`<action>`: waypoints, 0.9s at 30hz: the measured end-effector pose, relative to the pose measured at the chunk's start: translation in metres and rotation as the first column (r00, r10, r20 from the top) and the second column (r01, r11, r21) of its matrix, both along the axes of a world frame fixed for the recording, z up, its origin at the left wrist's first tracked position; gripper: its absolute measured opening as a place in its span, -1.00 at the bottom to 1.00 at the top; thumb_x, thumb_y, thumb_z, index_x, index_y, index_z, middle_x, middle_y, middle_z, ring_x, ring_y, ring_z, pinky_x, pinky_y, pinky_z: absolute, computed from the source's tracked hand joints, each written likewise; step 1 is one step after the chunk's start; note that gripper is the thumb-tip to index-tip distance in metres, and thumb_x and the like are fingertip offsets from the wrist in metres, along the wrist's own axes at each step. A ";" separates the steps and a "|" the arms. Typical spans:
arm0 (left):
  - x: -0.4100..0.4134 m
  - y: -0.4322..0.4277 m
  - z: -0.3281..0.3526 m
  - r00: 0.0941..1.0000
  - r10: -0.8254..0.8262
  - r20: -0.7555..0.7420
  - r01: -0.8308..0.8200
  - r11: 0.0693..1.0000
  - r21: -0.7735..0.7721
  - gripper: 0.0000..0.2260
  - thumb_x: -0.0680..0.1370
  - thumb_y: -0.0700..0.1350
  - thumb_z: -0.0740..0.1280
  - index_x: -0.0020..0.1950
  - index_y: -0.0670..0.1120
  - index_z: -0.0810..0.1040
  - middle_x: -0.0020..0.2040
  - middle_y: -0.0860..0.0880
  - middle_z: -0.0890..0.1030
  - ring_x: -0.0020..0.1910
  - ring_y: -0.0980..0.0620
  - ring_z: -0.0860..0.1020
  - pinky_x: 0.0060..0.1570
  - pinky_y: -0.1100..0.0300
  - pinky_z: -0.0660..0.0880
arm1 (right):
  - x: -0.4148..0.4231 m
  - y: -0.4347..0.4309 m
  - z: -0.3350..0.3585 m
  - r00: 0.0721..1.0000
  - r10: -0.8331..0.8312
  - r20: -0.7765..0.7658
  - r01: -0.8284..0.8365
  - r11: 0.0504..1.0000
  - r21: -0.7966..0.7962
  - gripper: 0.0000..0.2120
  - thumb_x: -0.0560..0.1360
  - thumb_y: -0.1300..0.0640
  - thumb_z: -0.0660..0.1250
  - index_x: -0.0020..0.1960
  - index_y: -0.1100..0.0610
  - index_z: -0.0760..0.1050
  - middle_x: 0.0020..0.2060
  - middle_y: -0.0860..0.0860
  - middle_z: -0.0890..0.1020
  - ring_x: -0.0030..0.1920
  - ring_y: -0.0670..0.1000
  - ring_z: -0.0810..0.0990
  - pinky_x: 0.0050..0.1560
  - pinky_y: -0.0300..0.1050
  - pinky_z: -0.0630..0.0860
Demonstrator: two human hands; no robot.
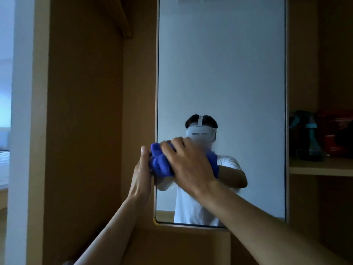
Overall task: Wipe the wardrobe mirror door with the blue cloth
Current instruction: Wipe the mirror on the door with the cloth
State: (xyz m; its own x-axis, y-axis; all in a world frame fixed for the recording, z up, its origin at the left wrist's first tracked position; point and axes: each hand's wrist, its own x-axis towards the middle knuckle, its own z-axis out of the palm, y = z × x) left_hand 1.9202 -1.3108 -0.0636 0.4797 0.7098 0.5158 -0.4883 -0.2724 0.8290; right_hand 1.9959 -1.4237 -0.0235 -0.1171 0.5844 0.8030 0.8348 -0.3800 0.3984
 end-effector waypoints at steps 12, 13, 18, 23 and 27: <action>-0.003 -0.015 0.000 0.992 0.115 -0.042 -0.111 0.989 0.096 -0.46 0.52 0.38 0.02 0.08 0.02 0.58 0.16 -0.25 0.63 0.19 -0.21 0.61 0.17 -0.04 0.56 | 0.014 -0.013 0.054 0.996 -0.004 0.090 -0.003 0.997 0.075 -0.66 0.38 0.23 0.32 0.16 0.11 0.49 -0.07 0.07 0.56 -0.09 0.19 0.52 -0.27 0.00 0.25; -0.003 -0.015 0.000 0.993 0.114 -0.037 -0.110 0.990 0.093 -0.40 0.55 0.37 0.02 0.14 -0.05 0.60 0.15 -0.24 0.64 0.19 -0.21 0.61 0.21 -0.09 0.56 | 0.016 -0.014 0.044 0.996 -0.002 0.089 -0.003 0.999 0.052 -0.65 0.41 0.20 0.32 0.18 0.09 0.46 -0.05 0.07 0.55 -0.07 0.18 0.52 -0.26 0.02 0.31; 0.000 -0.011 -0.002 0.993 0.112 -0.036 -0.110 0.993 0.046 -0.42 0.66 0.25 0.04 0.19 -0.19 0.60 0.06 -0.21 0.70 0.09 -0.17 0.67 0.14 -0.05 0.60 | 0.018 -0.016 -0.017 0.997 -0.029 0.075 0.035 0.997 -0.069 -0.48 0.43 0.10 0.41 0.34 0.14 0.36 0.10 0.18 0.56 0.06 0.26 0.51 0.06 0.24 0.52; 0.001 -0.013 -0.006 0.985 0.149 -0.084 -0.141 0.985 0.099 -0.44 0.68 0.28 0.08 0.06 -0.20 0.53 0.15 -0.33 0.56 0.11 -0.26 0.57 0.09 -0.09 0.57 | 0.021 -0.017 -0.041 0.992 -0.103 0.074 0.113 0.984 -0.141 -0.40 0.47 0.10 0.44 0.42 0.15 0.28 0.24 0.27 0.53 0.22 0.39 0.48 0.17 0.35 0.49; -0.003 -0.015 -0.006 0.980 0.153 -0.128 -0.132 0.979 0.155 -0.45 0.67 0.28 0.10 0.35 -0.14 0.50 0.28 -0.29 0.51 0.17 -0.17 0.55 0.15 0.00 0.55 | 0.021 -0.023 -0.028 0.997 -0.039 0.062 0.044 0.996 -0.081 -0.53 0.50 0.17 0.38 0.38 0.13 0.36 0.16 0.21 0.57 0.11 0.28 0.53 0.10 0.25 0.53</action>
State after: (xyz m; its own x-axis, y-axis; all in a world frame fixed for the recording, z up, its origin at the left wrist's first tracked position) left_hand 1.9172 -1.3256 -0.0698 0.4532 0.6988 0.5535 -0.3188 -0.4527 0.8327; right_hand 2.0171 -1.4464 -0.0513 -0.1385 0.6534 0.7442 0.7923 -0.3778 0.4792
